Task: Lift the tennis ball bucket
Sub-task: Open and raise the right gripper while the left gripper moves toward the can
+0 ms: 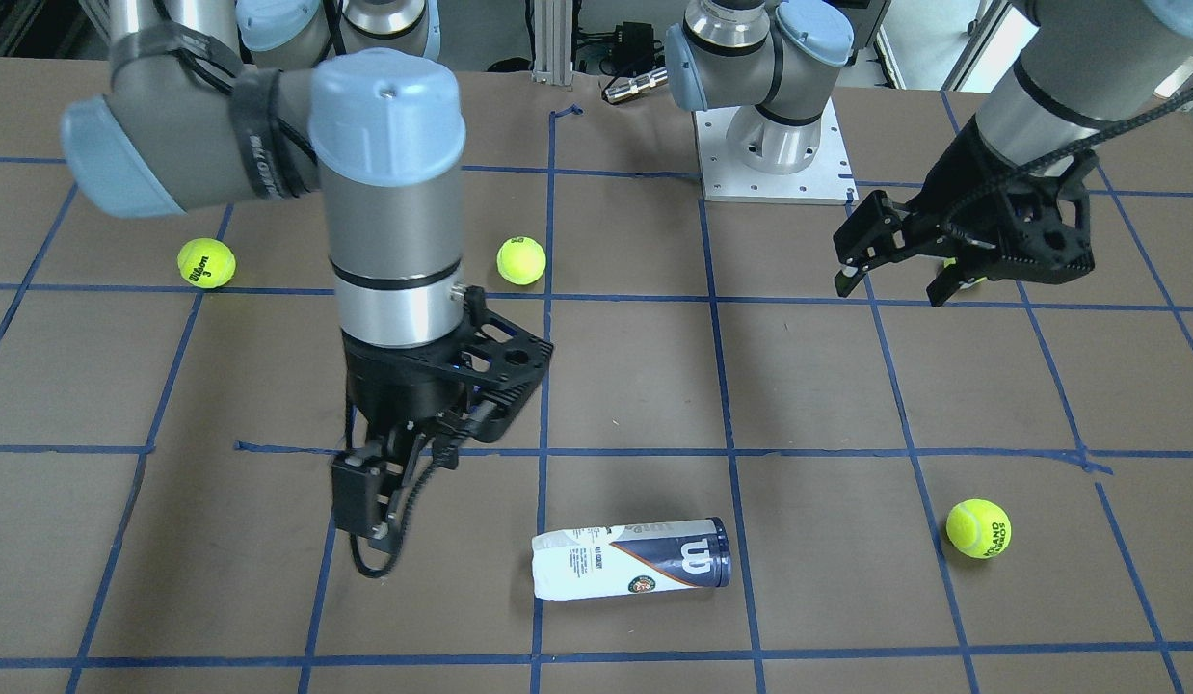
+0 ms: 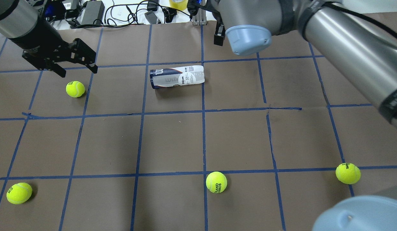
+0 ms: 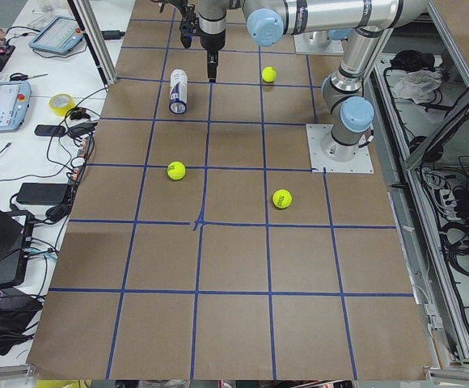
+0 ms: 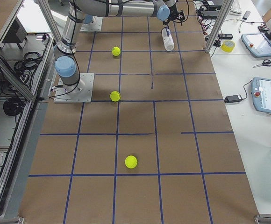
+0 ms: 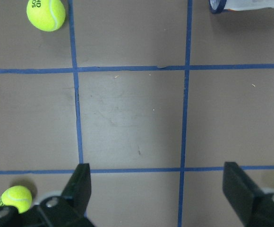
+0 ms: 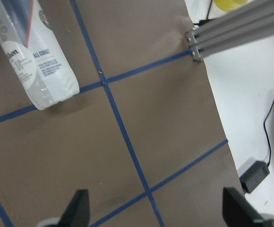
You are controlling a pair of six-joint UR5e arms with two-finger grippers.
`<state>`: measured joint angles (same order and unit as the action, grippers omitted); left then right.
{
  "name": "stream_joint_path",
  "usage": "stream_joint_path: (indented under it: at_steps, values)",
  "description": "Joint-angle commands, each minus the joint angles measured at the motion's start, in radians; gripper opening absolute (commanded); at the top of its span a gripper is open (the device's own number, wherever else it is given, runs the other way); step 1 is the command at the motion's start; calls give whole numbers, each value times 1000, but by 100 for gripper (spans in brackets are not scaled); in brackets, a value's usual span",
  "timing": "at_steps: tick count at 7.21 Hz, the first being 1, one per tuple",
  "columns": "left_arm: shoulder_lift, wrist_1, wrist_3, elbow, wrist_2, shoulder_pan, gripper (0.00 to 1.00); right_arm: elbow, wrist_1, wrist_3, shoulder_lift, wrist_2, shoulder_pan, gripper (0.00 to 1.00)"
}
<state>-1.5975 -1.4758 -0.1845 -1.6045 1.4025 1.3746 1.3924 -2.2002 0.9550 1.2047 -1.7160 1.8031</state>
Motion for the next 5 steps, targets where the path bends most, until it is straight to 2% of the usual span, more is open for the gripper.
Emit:
stream_joint_path:
  at_steps: [1, 3, 4, 5]
  values:
    - [-102, 223, 13, -82, -177, 0, 100, 138, 2, -172, 184, 3, -83, 100]
    - [-227, 433, 46, -110, -276, 0, 100, 151, 103, -435, 259, 3, -87, 100]
    - [-283, 504, 101, -107, -330, -2, 100, 157, 178, -555, 281, 1, -85, 100]
    - [-342, 567, 132, -107, -341, 0, 100, 158, 292, -670, 312, 1, -85, 100]
